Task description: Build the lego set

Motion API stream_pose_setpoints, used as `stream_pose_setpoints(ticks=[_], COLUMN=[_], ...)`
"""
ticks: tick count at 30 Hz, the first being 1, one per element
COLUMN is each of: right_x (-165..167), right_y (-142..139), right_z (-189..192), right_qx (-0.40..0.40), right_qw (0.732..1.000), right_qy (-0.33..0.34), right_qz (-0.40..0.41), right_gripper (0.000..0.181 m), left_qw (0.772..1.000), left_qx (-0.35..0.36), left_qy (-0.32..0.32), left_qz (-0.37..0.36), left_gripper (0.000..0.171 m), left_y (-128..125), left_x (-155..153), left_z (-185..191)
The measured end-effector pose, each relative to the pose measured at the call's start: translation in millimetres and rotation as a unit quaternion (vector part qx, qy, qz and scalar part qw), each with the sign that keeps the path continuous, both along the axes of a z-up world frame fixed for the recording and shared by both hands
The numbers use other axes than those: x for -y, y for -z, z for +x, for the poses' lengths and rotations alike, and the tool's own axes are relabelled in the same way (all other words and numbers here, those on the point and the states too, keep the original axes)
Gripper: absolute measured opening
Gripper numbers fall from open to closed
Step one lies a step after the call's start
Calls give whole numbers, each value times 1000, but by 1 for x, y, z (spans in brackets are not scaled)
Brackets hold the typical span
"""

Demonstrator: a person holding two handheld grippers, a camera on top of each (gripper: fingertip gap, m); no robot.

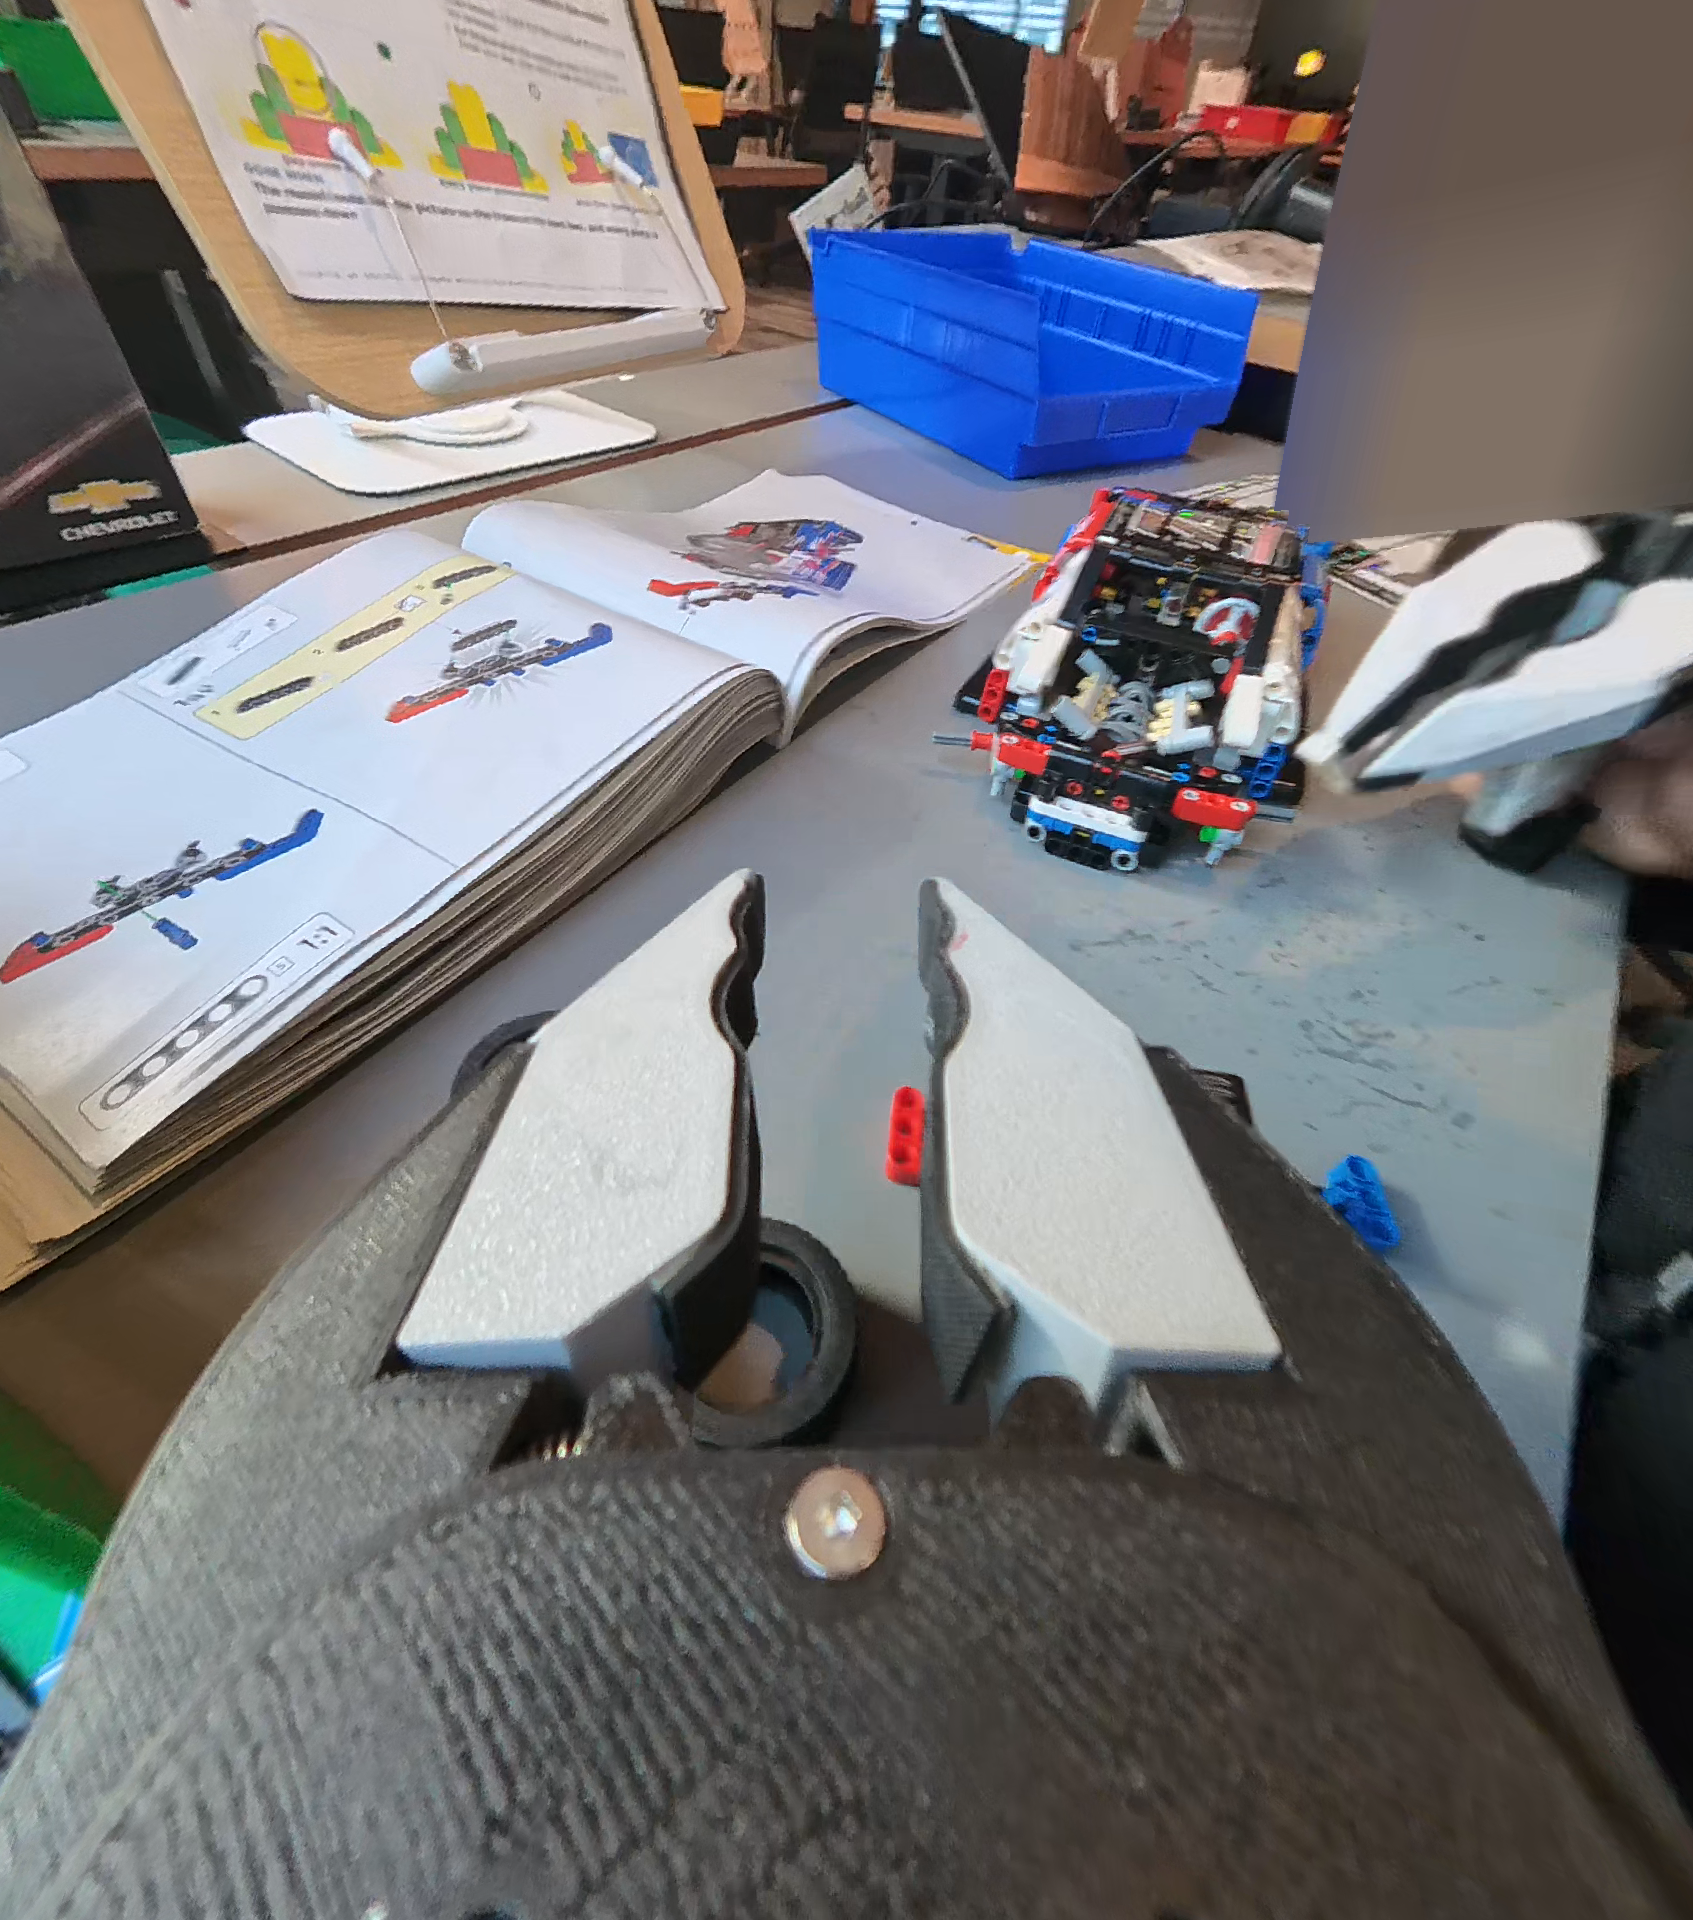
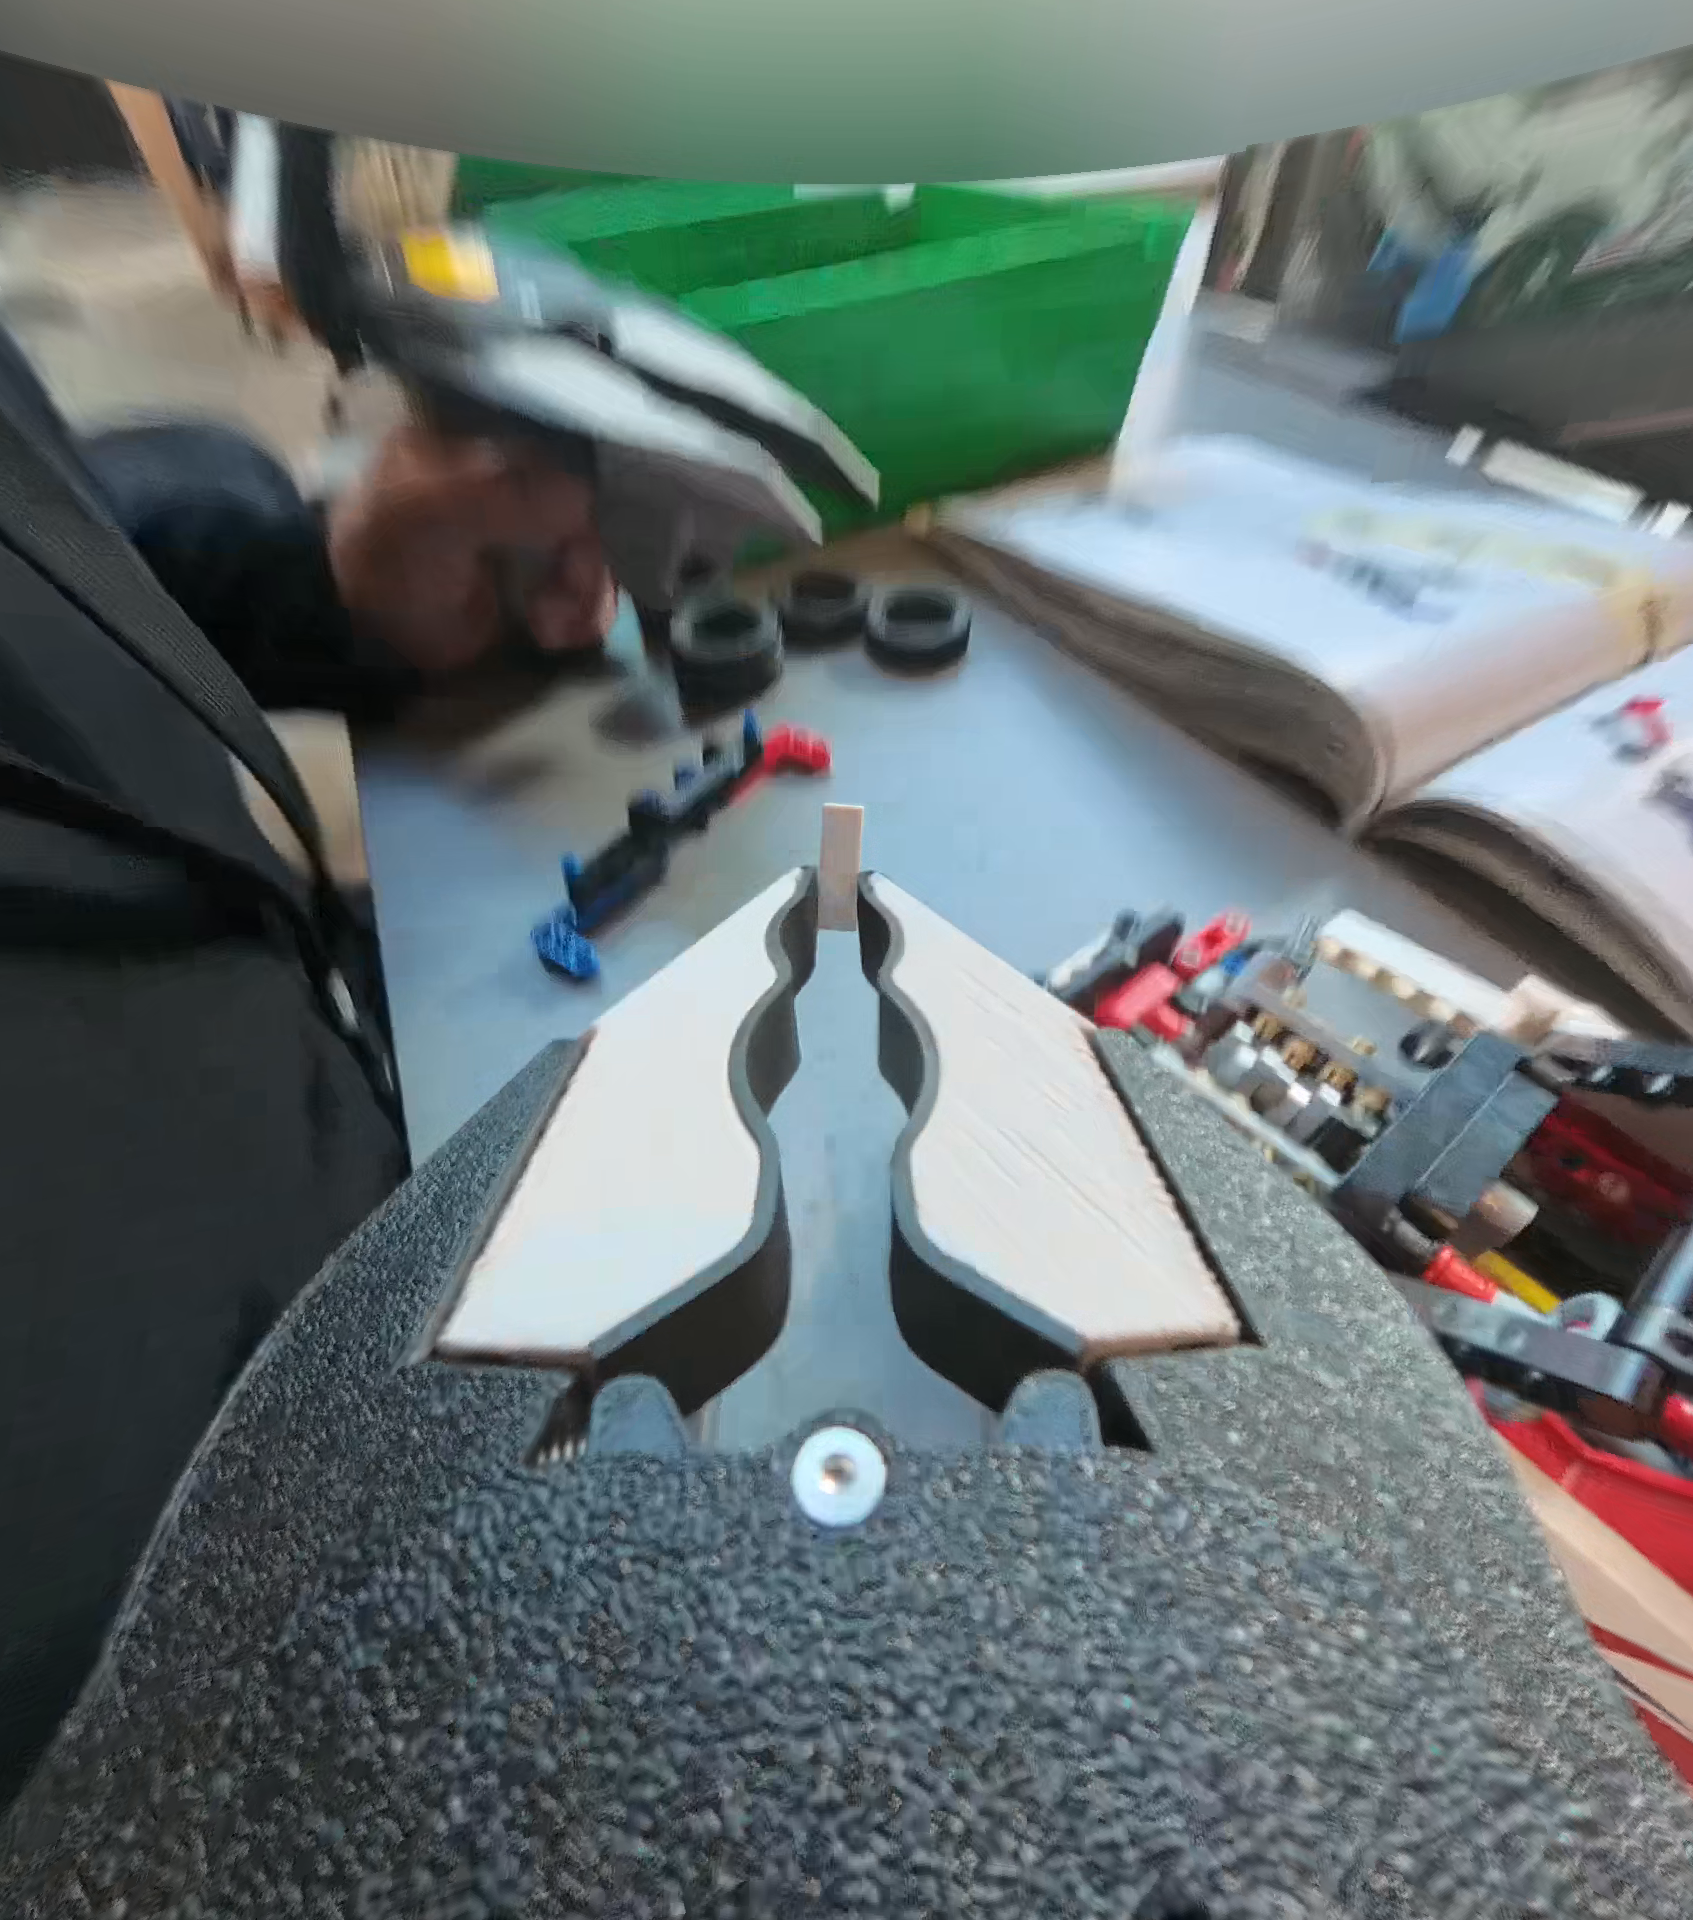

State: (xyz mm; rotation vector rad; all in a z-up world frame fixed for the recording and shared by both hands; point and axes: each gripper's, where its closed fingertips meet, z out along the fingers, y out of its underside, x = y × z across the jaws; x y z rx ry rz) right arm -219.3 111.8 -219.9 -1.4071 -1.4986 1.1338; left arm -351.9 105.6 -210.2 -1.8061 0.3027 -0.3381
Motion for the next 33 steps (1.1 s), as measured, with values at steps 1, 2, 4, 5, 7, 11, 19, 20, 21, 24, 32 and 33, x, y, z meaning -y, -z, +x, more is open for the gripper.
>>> stream_pose_setpoints(ticks=[1, 2, 4, 5, 7, 11, 19, 20, 21, 24, 32, 33], right_x=[-1, -4, 6, 9, 9, 2, 12, 23, 34, 50, 64, 64], right_y=[17, 31, 55, 64, 68, 68, 34, 27, 22, 22, 49, 49], right_z=[3, 7, 17, 20, 21, 21, 4, -8, -21, -54, -78, -78], right_qx=[60, 106, 182, 206, 217, 254, 205, 178, 159, 153, 244, 248], right_qw=[998, 993, 980, 974, 970, 957, 975, 983, 986, 977, 950, 950], right_qy=[-6, -7, -51, -59, -62, -48, 35, 32, 24, 9, -41, -47], right_qz=[17, 45, 66, 75, 91, 134, 73, 17, -42, -146, -190, -185], right_gripper=[7, 7, 7, 7, 7, 17, 20, 19, 21, 36, 16, 15], left_qw=[1000, 1000, 998, 997, 994, 989, 986, 986, 985, 986, 988, 988], left_qx=[4, 7, 15, 19, 15, -27, -38, -35, -32, -34, -43, -44], left_qy=[11, 21, 45, 60, 86, 99, 89, 87, 83, 66, 2, -6], left_qz=[-4, -12, -33, -44, -70, -106, -134, -140, -147, -150, -145, -145], left_gripper=[28, 30, 33, 34, 36, 38, 37, 37, 37, 37, 36, 35], left_y=[1, 2, 5, 7, 12, 28, 35, 39, 42, 42, 37, 38], left_x=[4, 7, 16, 21, 30, 42, 61, 63, 64, 68, 98, 101], left_z=[2, 3, 8, 12, 19, 26, 29, 29, 28, 24, -9, -14])
